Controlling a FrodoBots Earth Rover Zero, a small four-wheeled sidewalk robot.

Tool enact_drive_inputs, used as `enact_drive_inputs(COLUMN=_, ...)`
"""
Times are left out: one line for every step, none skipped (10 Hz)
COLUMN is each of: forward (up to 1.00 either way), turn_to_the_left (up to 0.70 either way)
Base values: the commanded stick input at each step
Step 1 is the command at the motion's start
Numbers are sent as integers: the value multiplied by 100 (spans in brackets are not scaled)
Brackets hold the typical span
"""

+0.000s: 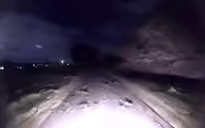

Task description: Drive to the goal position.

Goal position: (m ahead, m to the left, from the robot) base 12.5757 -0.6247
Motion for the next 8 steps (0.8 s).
enact_drive_inputs(forward=85, turn_to_the_left=0)
enact_drive_inputs(forward=85, turn_to_the_left=0)
enact_drive_inputs(forward=85, turn_to_the_left=2)
enact_drive_inputs(forward=85, turn_to_the_left=8)
enact_drive_inputs(forward=85, turn_to_the_left=14)
enact_drive_inputs(forward=85, turn_to_the_left=17)
enact_drive_inputs(forward=85, turn_to_the_left=19)
enact_drive_inputs(forward=85, turn_to_the_left=10)
